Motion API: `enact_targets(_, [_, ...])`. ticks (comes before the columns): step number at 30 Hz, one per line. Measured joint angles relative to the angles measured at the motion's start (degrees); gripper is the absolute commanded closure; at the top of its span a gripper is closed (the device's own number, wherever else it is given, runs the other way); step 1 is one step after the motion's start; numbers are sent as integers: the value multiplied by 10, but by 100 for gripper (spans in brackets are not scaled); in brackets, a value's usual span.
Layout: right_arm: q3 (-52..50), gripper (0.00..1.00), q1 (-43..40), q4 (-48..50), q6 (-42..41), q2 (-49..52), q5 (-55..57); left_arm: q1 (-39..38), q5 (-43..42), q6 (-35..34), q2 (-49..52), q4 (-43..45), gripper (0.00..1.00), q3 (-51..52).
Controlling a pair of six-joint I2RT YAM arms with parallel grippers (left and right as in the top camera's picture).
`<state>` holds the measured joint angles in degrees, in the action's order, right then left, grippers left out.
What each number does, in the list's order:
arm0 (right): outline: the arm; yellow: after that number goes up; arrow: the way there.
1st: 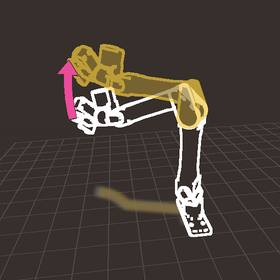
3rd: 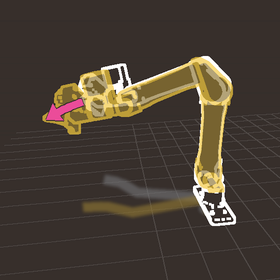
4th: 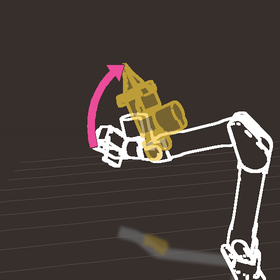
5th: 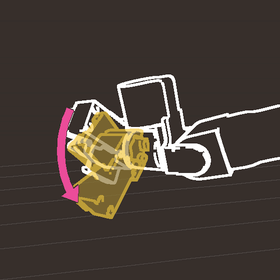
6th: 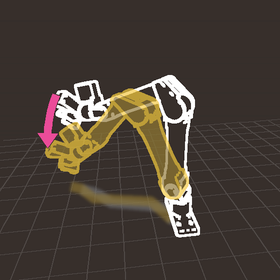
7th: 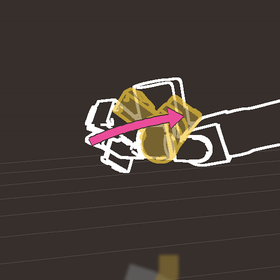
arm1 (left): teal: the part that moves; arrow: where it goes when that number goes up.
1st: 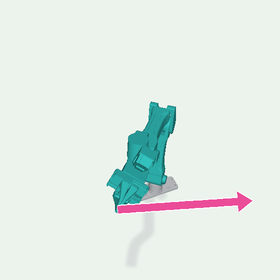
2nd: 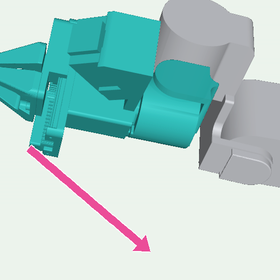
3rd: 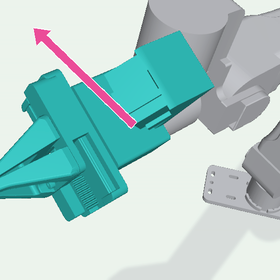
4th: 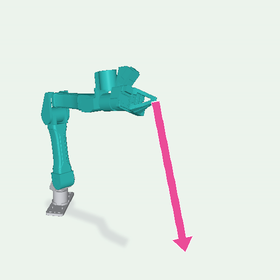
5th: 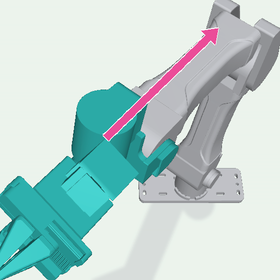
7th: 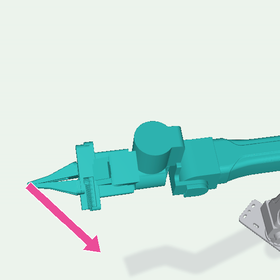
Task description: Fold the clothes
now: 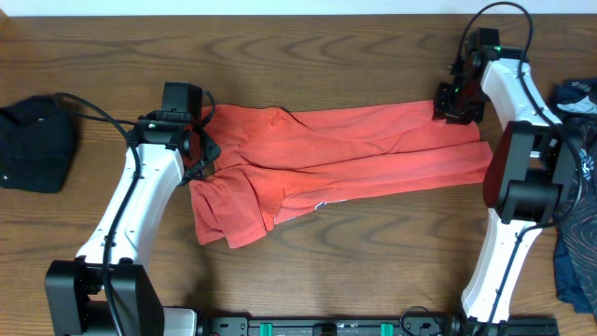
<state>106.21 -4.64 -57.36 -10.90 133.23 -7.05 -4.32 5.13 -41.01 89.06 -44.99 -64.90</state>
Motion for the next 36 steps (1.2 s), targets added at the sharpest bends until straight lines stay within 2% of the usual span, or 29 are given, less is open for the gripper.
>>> enact_targets(2, [0,75,4,3,-4,4,2,0,0,0,0,0,51,0])
enact_targets(3, [0,79,5,5,-5,4,1,0,0,2,0,0,51,0])
enact_targets(5, [0,97,5,7,-10,4,1,0,1,2,0,0,51,0])
enact_targets(6, [0,99,4,8,-9,4,0,0,2,2,0,-1,51,0])
enact_targets(24, [0,99,3,-14,-17,0,0,0,9,4,0,-1,52,0])
enact_targets(33, [0,99,-1,-21,-17,-47,-1,0,9,4,0,-12,52,0])
enact_targets(36, [0,95,-1,-22,-16,-49,-2,0,9,4,0,-13,52,0])
